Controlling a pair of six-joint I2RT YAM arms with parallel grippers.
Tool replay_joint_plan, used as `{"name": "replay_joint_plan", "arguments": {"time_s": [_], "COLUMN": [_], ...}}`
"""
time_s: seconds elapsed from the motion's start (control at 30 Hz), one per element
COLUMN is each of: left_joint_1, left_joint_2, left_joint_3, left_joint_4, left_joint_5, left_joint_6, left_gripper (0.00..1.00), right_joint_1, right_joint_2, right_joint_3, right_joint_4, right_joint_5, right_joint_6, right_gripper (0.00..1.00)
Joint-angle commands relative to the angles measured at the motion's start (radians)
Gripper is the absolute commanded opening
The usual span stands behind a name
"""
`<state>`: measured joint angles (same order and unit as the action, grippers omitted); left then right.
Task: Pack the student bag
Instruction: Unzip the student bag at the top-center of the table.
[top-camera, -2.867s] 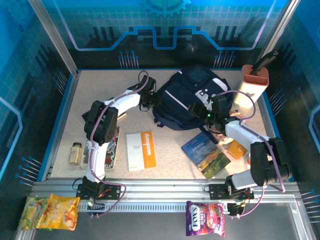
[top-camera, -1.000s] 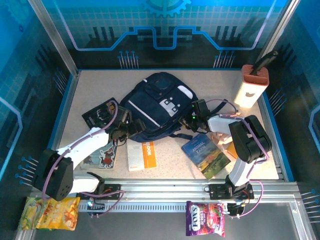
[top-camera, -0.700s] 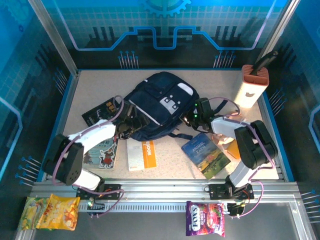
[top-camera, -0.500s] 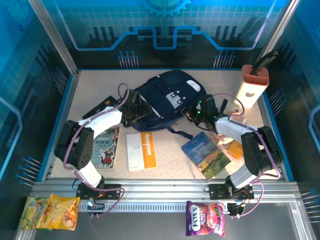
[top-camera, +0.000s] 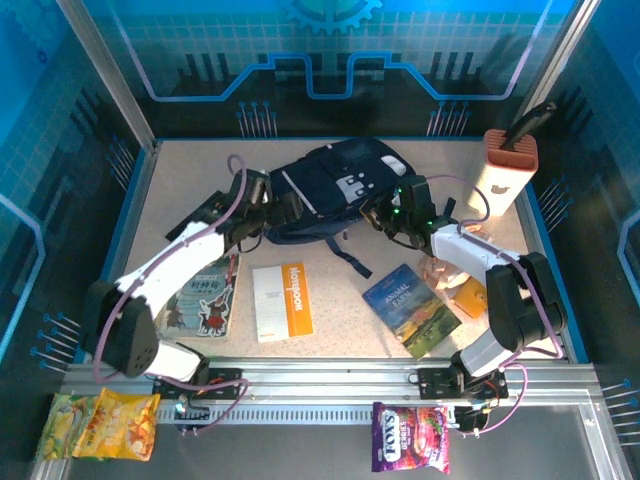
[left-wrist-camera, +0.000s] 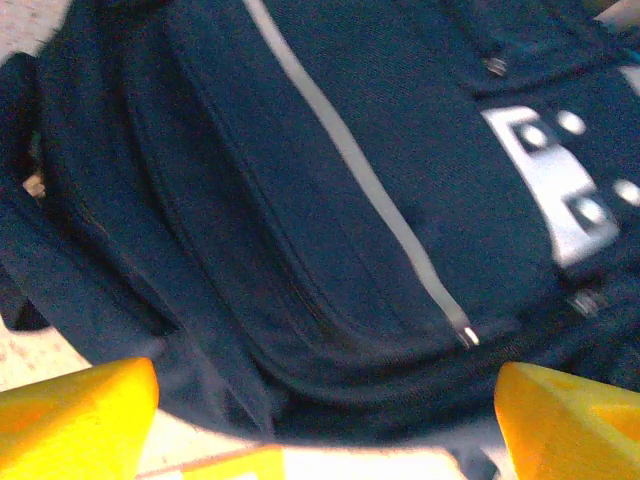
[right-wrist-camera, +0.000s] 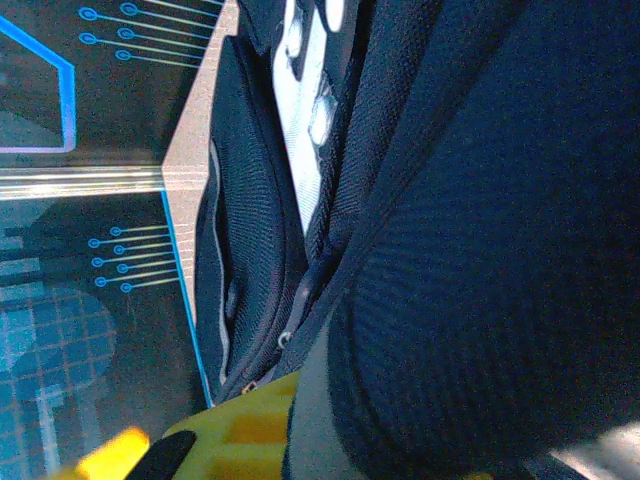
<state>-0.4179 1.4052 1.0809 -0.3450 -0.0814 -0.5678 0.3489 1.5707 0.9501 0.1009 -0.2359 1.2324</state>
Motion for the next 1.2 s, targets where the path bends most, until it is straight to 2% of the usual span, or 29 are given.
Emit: {"name": "replay_joint_plan", "arguments": {"time_s": [0.0, 0.2, 0.27, 0.37, 0.53, 0.7, 0.93, 1.17], "left_joint_1": [-0.096, -0.296, -0.332, -0.367, -0.38, -0.38, -0.38, -0.38], "left_joint_2": [-0.065, -0.073, -0.024, 0.089, 0.25, 0.329, 0.353, 0.358], "left_joint_3": [-0.104, -0.221, -0.202, -0.115, 0.017, 0.099, 0.156, 0.173], "left_joint_4": [-0.014, 0.191, 0.239, 0.208, 0.197, 0.222, 0.198, 0.187], "left_joint_5": [-0.015, -0.099, -0.094, -0.118, -0.148, -0.229, -0.343, -0.386], "left_joint_6": [-0.005, -0.118, -0.111, -0.103, -0.112, -0.093, -0.095, -0.095], "left_gripper": [0.84, 0.74, 0.73, 0.71, 0.63, 0.58, 0.48, 0.3], "right_joint_1": [0.017, 0.026, 0.03, 0.033, 0.033, 0.033, 0.034, 0.037], "right_joint_2": [-0.003, 0.003, 0.006, 0.008, 0.002, -0.001, 0.005, 0.019], "right_joint_3": [0.065, 0.087, 0.093, 0.107, 0.121, 0.128, 0.154, 0.169], "right_joint_4": [0.041, 0.027, 0.025, 0.012, -0.001, -0.008, -0.029, -0.038], "right_joint_5": [-0.009, -0.013, -0.019, -0.027, -0.049, -0.059, -0.071, -0.081], "right_joint_6": [0.014, 0.015, 0.02, 0.022, 0.016, 0.027, 0.009, 0.002], "right_gripper": [0.11, 0.11, 0.11, 0.11, 0.1, 0.1, 0.09, 0.09]}}
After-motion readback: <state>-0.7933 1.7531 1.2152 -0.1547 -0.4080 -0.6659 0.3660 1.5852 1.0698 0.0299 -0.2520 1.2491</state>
